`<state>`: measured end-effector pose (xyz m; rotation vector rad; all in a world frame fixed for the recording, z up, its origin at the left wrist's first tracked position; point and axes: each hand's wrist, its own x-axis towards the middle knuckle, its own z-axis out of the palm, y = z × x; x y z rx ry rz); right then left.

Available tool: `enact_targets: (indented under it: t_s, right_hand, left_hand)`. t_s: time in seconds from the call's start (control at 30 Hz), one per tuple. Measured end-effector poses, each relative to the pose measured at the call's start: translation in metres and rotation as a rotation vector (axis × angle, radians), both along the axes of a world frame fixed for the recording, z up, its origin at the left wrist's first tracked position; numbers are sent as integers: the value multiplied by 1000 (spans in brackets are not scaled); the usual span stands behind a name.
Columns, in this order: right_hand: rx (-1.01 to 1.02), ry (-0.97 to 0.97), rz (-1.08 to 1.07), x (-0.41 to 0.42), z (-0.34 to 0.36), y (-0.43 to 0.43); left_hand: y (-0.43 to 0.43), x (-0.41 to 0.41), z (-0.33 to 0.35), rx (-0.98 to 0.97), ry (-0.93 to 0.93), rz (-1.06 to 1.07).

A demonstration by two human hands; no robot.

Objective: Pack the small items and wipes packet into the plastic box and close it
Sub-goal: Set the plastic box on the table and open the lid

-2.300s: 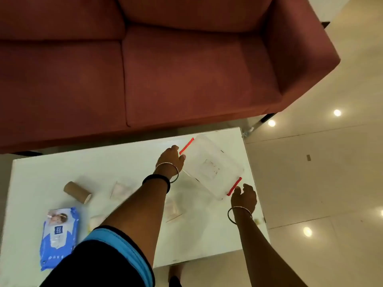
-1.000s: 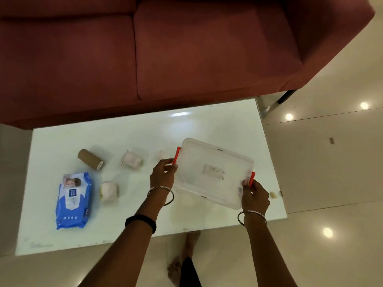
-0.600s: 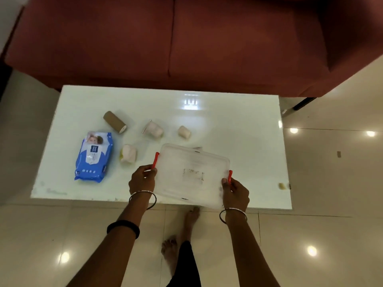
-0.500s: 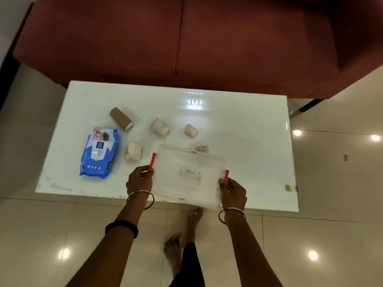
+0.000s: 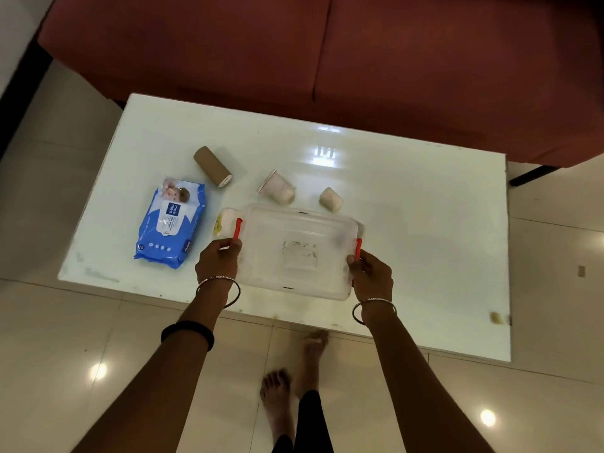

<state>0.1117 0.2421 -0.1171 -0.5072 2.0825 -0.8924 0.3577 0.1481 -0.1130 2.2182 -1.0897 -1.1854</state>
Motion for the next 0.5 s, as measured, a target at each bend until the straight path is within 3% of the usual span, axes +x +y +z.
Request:
enact_targets:
  t_s: [0.33,0.5]
  right_hand:
    - [-41,-62,7,16,1,3]
    - [-52,38,62,18,-3,3]
  left_hand:
    - [-3,16,-10,-69,-146,-50]
    - [4,22,-11,-97,-188,-113]
